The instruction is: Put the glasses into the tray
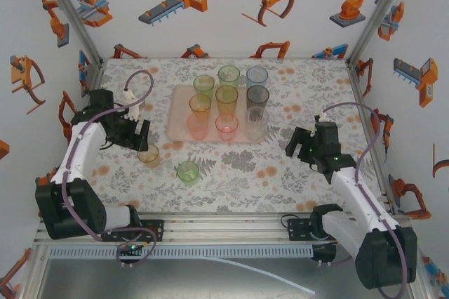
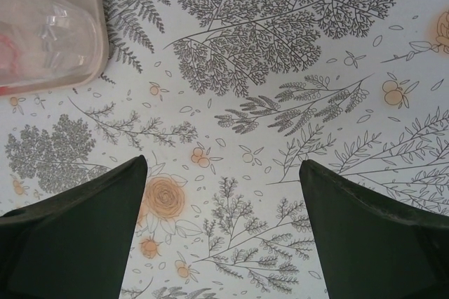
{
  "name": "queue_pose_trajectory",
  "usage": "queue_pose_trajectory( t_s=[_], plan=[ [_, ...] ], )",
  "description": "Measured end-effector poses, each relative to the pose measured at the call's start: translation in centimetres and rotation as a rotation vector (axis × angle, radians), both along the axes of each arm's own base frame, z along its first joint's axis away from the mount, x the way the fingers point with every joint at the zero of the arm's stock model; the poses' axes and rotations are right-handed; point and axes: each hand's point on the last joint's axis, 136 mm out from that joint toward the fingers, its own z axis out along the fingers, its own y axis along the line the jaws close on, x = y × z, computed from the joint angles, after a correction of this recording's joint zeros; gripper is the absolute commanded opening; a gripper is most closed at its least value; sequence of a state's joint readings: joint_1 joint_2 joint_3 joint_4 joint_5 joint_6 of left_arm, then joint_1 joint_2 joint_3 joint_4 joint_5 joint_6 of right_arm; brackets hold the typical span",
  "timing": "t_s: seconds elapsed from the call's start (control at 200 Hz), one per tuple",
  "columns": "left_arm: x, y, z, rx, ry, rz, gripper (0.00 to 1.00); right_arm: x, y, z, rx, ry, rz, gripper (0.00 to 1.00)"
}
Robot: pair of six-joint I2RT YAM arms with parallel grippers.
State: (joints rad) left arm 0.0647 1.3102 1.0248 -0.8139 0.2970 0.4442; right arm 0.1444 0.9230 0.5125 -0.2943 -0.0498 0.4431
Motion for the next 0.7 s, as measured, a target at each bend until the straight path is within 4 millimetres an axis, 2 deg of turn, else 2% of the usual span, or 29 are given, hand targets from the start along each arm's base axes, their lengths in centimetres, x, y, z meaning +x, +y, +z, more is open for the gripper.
queue_pose_trajectory(
  t_s=[0.27, 0.31, 0.546, 0.696],
  plan=[
    [-1.0, 0.0, -2.3, 0.001, 0.038, -0.005, 0.63, 0.4, -0.3, 0.0, -0.011, -0.030, -0.016, 0.82],
    [-1.1, 0.0, -2.4, 0.001, 0.038, -0.006, 0.60, 0.4, -0.4, 0.0, -0.013, -0.035, -0.018, 0.82],
    [0.0, 0.0, -2.3, 0.004, -0.005, -0.007, 0.49, 0.1, -0.8, -0.6, -0.025, -0.042, -0.032, 0.83],
    [0.4, 0.1, -3.3, 0.003, 0.020, -0.007, 0.43, 0.0, -1.0, 0.0, -0.031, -0.073, -0.044, 0.83]
  ],
)
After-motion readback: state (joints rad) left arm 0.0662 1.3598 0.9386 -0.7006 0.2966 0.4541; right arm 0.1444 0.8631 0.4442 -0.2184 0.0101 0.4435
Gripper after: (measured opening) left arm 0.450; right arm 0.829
